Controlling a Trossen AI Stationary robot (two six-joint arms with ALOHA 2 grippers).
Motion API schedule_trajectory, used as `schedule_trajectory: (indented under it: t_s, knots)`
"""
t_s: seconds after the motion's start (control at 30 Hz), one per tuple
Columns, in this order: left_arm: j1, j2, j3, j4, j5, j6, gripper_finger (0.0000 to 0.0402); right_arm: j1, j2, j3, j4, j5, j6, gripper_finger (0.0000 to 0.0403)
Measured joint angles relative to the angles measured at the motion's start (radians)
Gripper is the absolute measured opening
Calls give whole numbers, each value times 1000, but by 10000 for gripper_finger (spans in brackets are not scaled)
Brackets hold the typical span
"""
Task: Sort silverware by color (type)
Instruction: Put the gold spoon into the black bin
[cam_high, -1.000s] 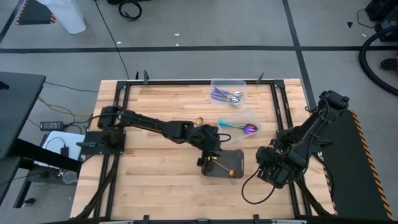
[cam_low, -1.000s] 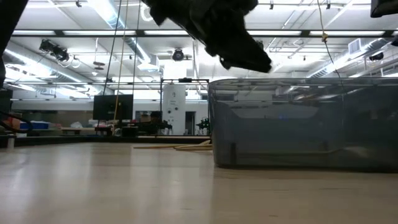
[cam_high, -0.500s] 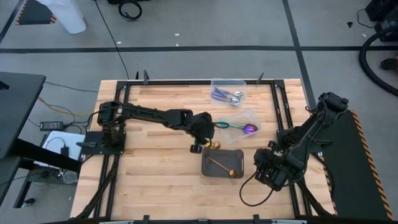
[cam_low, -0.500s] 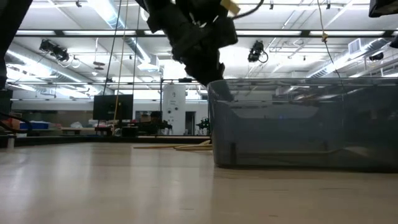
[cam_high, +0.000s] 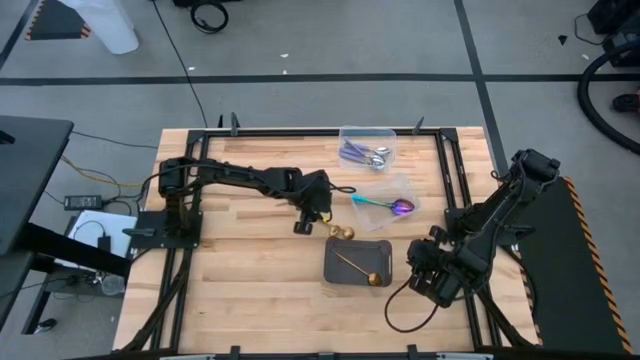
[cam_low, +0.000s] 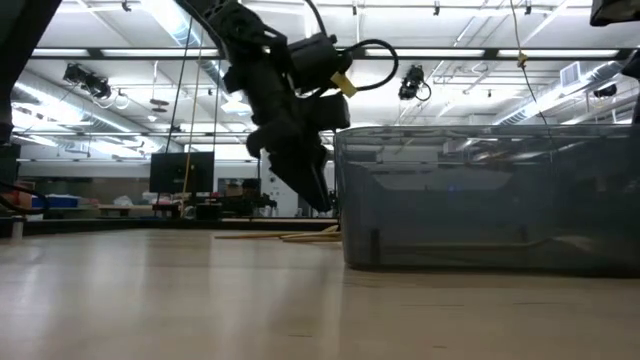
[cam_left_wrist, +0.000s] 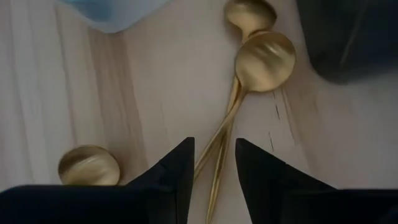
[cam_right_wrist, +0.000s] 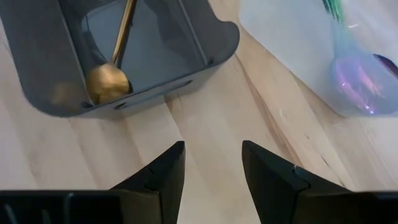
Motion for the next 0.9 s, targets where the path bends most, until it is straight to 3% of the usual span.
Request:
schedule_trajectory:
  t_s: [0.47,0.9]
  knots:
    - [55,1,-110,163,62,129,125,-9,0,0,60,26,8,169]
    - [73,21,-111,123,90,256,120,-16,0,0,87,49,9,169]
